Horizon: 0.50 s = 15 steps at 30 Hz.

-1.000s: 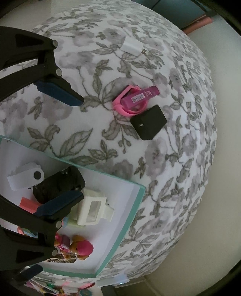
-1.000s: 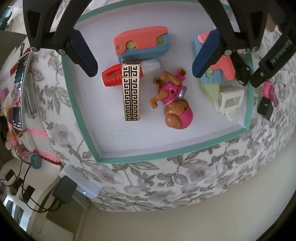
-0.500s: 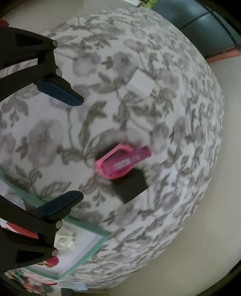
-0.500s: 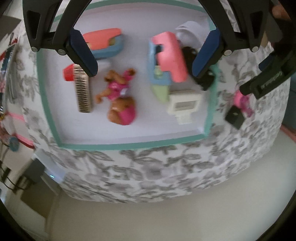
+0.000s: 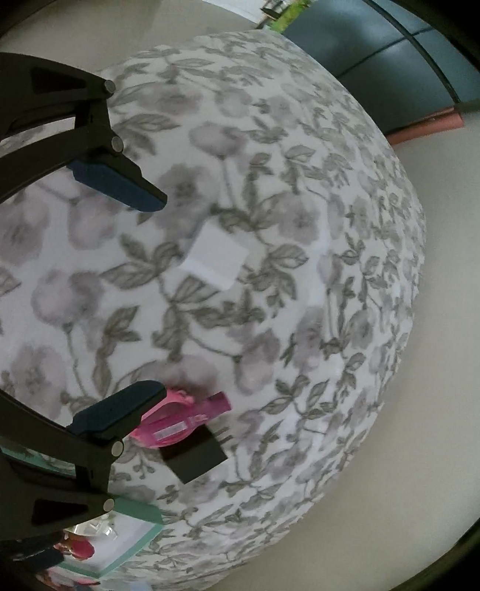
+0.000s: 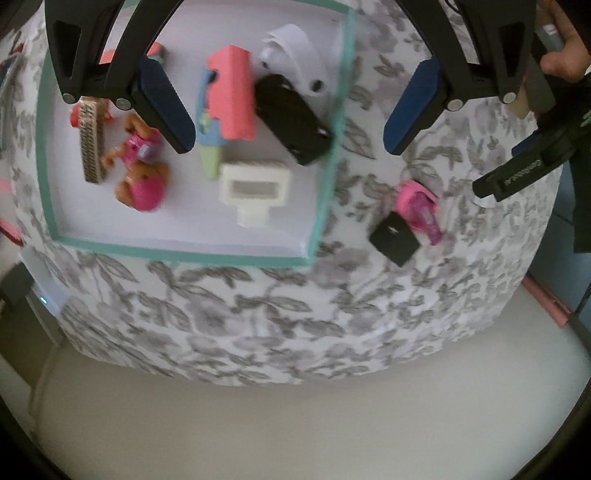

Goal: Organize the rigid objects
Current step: 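Move both open tools from the tray back toward the pile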

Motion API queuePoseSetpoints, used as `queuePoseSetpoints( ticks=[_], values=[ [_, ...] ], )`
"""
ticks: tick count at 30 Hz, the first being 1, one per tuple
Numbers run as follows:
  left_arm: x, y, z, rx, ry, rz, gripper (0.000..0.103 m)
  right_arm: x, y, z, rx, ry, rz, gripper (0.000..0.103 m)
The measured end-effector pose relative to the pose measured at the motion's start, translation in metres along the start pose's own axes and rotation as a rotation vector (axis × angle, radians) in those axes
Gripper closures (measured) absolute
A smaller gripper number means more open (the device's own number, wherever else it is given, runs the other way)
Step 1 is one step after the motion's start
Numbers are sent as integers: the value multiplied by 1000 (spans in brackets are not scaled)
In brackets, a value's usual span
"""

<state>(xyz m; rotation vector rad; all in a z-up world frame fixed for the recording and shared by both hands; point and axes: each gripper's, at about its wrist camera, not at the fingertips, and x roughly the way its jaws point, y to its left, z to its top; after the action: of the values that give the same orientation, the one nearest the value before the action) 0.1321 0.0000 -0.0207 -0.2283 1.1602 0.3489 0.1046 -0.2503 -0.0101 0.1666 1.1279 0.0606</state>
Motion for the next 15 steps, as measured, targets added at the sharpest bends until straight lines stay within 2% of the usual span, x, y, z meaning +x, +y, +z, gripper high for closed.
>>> queuePoseSetpoints(
  ticks=[9,15],
  values=[
    [21,17,24,31,9,-54,10,22,53,19,-134,21,39,0],
    [39,23,35,22,36,-115,10,42,72,30,-148,46,61,0]
  ],
)
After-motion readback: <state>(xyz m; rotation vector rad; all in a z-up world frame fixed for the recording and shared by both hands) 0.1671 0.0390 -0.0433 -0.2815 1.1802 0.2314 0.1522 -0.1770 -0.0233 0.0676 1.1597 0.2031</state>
